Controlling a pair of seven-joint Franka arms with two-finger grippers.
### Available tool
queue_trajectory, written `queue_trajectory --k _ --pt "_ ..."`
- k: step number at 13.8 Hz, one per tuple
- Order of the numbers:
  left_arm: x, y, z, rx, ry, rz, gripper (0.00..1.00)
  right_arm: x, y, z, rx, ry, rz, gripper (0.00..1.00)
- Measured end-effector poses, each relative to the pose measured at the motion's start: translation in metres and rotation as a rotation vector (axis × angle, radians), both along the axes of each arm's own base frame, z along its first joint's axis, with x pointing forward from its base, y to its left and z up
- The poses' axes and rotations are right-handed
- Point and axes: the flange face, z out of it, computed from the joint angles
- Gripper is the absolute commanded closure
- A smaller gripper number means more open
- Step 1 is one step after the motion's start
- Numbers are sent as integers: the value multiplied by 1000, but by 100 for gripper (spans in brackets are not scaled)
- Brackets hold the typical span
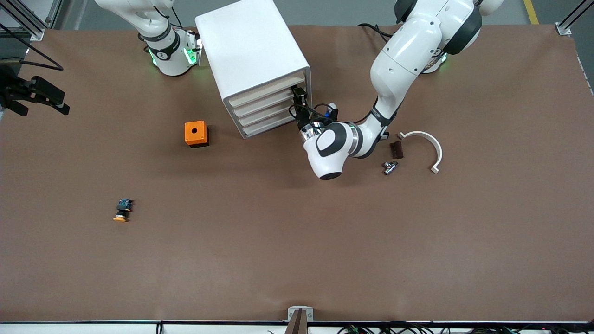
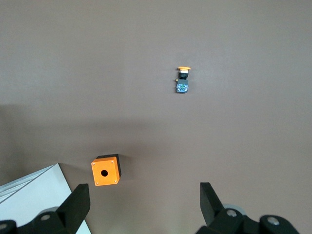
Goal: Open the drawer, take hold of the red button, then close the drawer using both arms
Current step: 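Pull the drawer open with the left gripper while the right gripper approaches, then grasp the red button in the drawer with the right gripper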
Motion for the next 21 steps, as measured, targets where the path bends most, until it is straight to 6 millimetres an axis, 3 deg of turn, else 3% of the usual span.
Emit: queue_trajectory --k 3,6,8,10,12,15,19,20,21 --pt "1 1 0 23 12 6 93 13 -1 -25 0 45 -1 0" --pt "9 8 0 23 13 23 91 39 -5 -68 -3 107 -8 0" --pt "27 21 1 21 10 57 90 53 -8 -87 -6 130 -14 1" --pt "55 42 5 16 0 116 89 58 -7 -90 -8 134 -87 0" --pt "80 64 8 6 -3 179 89 58 7 -88 22 145 -225 0" --pt "104 89 8 3 -2 241 88 56 66 -88 43 173 -399 0" --pt "124 112 10 -4 -5 303 84 41 163 -100 5 188 -568 0" --pt "130 117 11 -5 -7 316 81 35 189 -104 -1 183 -607 0" --pt "134 123 11 -6 -8 328 67 28 216 -110 -3 174 -645 0"
